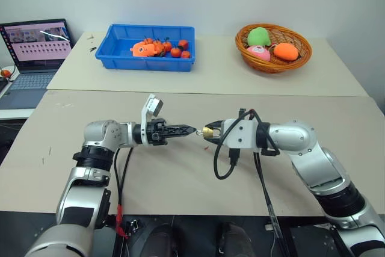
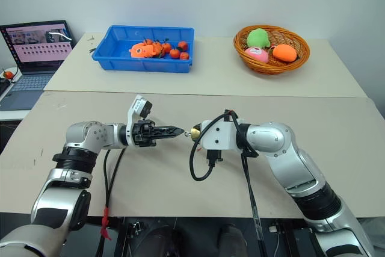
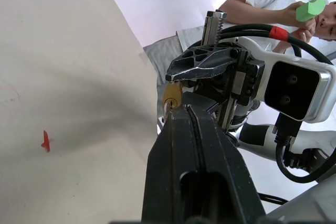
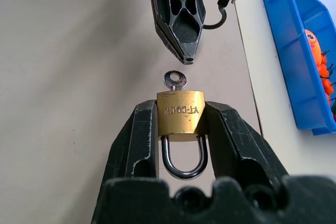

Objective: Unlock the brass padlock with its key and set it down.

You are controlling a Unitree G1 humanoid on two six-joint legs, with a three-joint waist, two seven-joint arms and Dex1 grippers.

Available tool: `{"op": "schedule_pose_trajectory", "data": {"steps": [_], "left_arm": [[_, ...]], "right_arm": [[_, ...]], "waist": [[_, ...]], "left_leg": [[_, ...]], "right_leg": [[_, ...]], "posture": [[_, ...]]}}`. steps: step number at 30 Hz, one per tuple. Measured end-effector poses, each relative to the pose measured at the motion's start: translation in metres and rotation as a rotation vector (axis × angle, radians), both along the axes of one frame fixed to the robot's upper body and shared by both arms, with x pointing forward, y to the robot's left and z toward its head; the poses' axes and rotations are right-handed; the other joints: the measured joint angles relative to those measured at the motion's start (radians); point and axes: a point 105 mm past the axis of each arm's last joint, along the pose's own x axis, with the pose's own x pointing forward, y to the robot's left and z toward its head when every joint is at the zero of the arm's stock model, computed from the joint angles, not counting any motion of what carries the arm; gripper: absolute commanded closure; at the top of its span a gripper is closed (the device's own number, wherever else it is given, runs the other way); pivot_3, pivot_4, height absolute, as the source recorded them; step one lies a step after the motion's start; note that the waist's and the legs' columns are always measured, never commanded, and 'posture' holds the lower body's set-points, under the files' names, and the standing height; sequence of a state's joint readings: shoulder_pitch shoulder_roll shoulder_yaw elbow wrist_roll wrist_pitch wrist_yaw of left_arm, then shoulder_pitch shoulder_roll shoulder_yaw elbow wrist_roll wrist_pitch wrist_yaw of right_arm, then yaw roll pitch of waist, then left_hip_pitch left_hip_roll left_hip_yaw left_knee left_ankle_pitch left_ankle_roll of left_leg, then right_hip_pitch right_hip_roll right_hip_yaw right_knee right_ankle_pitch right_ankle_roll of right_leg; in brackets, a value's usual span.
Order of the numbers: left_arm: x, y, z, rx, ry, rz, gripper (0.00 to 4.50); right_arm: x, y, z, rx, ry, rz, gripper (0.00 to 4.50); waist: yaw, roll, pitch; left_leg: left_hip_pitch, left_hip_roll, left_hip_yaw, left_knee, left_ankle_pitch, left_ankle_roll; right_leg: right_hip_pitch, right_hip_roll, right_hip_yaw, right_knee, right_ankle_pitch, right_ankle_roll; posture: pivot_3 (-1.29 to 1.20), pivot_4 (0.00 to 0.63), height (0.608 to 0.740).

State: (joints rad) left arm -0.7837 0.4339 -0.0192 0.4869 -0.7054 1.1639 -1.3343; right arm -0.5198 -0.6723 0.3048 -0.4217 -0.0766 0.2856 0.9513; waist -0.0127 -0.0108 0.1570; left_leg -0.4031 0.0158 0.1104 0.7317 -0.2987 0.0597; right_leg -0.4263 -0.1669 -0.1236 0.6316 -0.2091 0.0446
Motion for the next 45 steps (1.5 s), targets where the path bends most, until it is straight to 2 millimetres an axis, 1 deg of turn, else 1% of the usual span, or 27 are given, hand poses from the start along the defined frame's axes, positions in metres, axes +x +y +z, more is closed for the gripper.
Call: {"op": "schedule_pose_trajectory", "data": {"steps": [6,24,40,42,44,45], "left_arm": [[-0.0013,-0.0041,-0.0007,-0.005,0.007,-0.013,4.48],[-0.0027,-0.0066,-0.0006,0.007,-0.012,-0.027,4.48],[-0.0015,-0.0045,0.0008,-0.001,-0.001,-0.015,4.48],[0.0003,-0.0052,-0.0001,0.017,-0.032,-0.005,4.48],[0.001,-0.0077,-0.0024,0.051,-0.098,0.002,4.48],[0.0004,-0.0093,-0.0037,0.071,-0.159,0.005,4.48]], "right_arm": [[0.0,0.0,0.0,0.0,0.0,0.0,3.59],[-0.0001,0.0001,0.0001,0.0,-0.001,0.0,3.59],[0.0,0.0,0.0001,0.0,-0.001,0.0,3.59],[0.0,0.0,0.0001,0.0,-0.001,0.0,3.59],[0.0002,-0.0003,0.0,-0.001,-0.001,-0.002,3.59],[0.0007,-0.001,-0.0004,-0.005,-0.003,-0.006,3.59]], "waist": [[0.0,0.0,0.0],[0.0,0.0,0.0],[0.0,0.0,0.0],[0.0,0.0,0.0],[0.001,0.0,0.0],[0.001,0.0,0.0]], "left_leg": [[0.0,0.0,0.0,0.0,0.0,0.0],[0.0,0.0,0.0,0.0,0.0,0.0],[0.0,0.0,0.0,0.0,0.0,0.0],[0.0,0.0,0.0,0.0,0.0,0.0],[0.0,0.0,0.0,0.0,0.0,0.0],[0.0,0.0,0.0,0.0,0.0,0.0]], "right_leg": [[0.0,0.0,0.0,0.0,0.0,0.0],[0.0,0.0,0.0,0.0,0.0,0.0],[0.0,0.0,0.0,0.0,0.0,0.0],[0.0,0.0,0.0,0.0,0.0,0.0],[0.0,0.0,0.0,0.0,0.0,0.0],[0.0,0.0,0.0,0.0,0.0,0.0]], "posture": [[0.0,0.15,0.692],[0.0,0.15,0.692],[0.0,0.15,0.692],[0.0,0.15,0.692],[0.0,0.15,0.692],[0.0,0.15,0.692]]}}
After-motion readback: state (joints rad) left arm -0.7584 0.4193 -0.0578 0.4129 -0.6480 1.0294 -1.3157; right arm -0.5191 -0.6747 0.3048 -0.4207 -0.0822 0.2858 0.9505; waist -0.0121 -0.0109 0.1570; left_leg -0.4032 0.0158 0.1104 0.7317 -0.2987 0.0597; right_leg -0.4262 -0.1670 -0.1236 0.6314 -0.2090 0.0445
